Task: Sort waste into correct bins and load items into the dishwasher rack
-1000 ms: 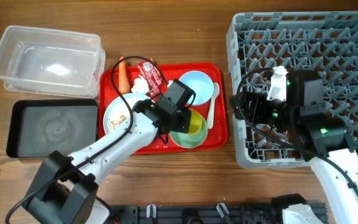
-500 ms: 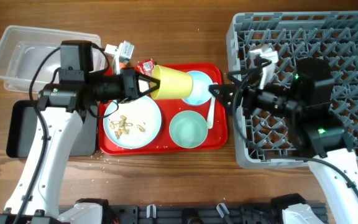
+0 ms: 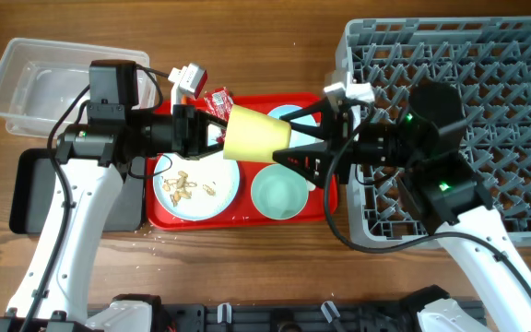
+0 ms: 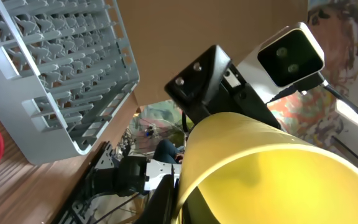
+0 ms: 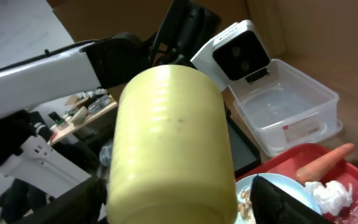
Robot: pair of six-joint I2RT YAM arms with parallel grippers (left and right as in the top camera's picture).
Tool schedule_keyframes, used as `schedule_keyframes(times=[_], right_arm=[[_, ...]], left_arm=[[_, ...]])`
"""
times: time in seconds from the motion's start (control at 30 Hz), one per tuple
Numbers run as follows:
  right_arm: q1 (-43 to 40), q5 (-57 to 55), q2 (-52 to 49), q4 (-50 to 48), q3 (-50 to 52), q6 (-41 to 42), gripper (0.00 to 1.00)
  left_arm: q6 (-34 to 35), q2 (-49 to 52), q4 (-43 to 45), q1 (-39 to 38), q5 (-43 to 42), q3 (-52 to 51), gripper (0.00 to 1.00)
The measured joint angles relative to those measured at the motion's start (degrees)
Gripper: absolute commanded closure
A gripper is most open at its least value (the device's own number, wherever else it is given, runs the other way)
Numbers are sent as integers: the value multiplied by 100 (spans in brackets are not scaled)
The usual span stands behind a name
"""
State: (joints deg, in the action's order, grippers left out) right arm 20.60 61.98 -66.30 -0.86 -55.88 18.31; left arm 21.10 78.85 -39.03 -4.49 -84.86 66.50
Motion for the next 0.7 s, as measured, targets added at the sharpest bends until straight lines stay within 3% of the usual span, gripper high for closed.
schedule_keyframes(times=[0.13, 0.2, 0.27, 0.43, 0.47, 0.6, 0.7], right_arm=[[-2, 17, -9, -57, 0, 105, 37], [-28, 20, -15, -52, 0, 140, 29], [-52, 37, -15, -52, 2, 146, 28], [-81, 57, -28, -90, 2, 179, 42], [-92, 61, -28, -85, 2, 201, 41], [-105, 63, -28, 81, -2, 83, 20], [-85, 98, -28, 216, -2, -39, 16]], left_arm=[[-2, 0, 48, -28, 153, 0, 96], [-2, 0, 83, -79, 251, 0, 96], [0, 0, 109, -144, 350, 0, 96], [90, 0, 651, -546, 640, 0, 96], [98, 0, 702, -549, 660, 0, 96], [186, 0, 785, -542, 737, 0, 96], [269, 0, 953, -503, 789, 0, 96]])
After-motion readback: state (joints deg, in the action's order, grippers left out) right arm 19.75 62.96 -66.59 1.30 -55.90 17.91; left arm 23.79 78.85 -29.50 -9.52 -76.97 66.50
